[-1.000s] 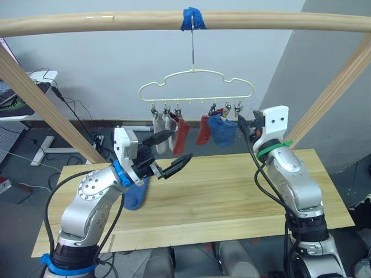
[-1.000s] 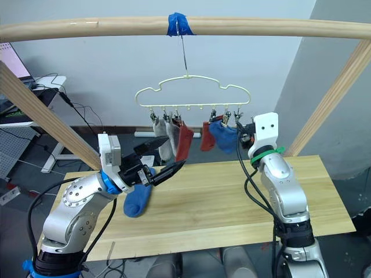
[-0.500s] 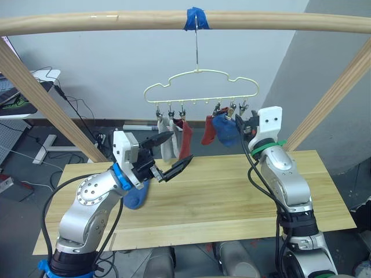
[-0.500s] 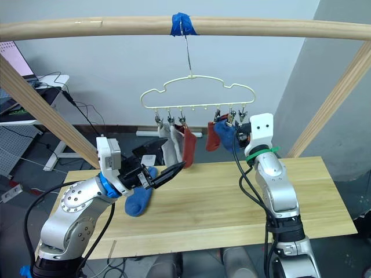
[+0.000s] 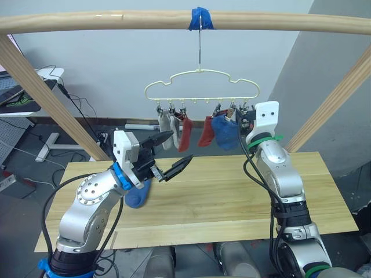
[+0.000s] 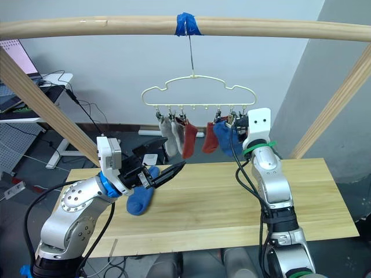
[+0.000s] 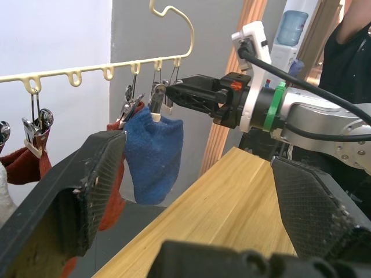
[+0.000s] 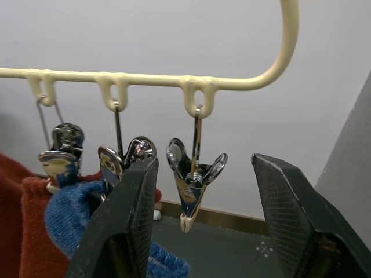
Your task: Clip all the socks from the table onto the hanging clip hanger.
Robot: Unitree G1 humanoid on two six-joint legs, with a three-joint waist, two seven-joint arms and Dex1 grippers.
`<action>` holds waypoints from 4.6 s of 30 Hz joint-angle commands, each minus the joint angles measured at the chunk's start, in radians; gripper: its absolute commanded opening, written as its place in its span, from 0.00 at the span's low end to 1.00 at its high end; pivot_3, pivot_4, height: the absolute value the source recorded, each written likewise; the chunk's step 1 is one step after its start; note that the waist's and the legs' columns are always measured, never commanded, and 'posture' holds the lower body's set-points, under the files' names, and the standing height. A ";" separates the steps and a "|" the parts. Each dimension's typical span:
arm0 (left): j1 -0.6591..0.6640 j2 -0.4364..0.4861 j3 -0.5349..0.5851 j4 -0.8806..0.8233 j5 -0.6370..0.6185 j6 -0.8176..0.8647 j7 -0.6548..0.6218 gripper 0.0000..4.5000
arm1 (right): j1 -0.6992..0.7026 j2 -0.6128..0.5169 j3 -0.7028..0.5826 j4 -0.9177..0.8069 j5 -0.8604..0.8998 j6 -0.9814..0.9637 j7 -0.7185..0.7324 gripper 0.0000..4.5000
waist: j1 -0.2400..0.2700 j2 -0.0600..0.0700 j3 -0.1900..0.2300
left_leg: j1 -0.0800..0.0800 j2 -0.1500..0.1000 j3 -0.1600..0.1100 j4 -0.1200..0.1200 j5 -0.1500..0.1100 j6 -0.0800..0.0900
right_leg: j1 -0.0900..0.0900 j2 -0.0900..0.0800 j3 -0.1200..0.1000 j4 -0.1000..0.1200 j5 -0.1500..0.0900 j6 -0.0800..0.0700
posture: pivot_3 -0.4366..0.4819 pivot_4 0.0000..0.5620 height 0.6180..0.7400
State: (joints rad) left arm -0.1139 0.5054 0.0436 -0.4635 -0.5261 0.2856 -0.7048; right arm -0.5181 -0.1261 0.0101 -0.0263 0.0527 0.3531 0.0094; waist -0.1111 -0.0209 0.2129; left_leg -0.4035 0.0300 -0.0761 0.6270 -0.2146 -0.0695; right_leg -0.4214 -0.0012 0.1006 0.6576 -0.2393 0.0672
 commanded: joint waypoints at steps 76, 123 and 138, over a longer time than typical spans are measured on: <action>-0.418 0.000 -0.105 1.567 0.549 -0.520 -0.085 0.45 | -0.089 -0.362 -0.103 -0.225 0.417 0.643 0.461 0.00 | -0.003 -0.002 0.002 | -0.005 0.000 -0.001 -0.001 0.000 0.000 | -0.001 -0.001 -0.004 -0.008 0.001 0.001 | 0.31 0.33 1.00; -0.217 -0.199 -0.302 0.417 0.553 -0.579 -0.015 0.00 | -0.307 -0.196 -0.581 -0.018 1.103 1.261 -0.004 0.00 | -0.030 -0.001 0.003 | -0.007 0.000 0.000 0.000 0.000 0.001 | 0.000 -0.001 -0.001 -0.009 0.003 0.003 | 0.30 0.34 1.00; -0.258 -0.191 -0.305 0.479 0.598 -0.656 0.037 0.00 | -0.304 -0.200 -0.585 0.021 1.255 1.261 -0.149 0.00 | -0.031 -0.001 0.003 | -0.007 0.000 0.000 0.000 0.000 0.001 | 0.000 -0.001 -0.001 -0.009 0.003 0.003 | 0.30 0.34 1.00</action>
State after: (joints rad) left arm -0.3587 0.3182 -0.2586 0.0241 0.0664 -0.3416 -0.6853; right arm -0.8109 -0.3173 -0.5581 0.0057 1.2633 1.6067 -0.1324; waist -0.1417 -0.0223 0.2161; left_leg -0.4103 0.0297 -0.0764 0.6273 -0.2149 -0.0689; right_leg -0.4218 -0.0021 0.0993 0.6486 -0.2361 0.0698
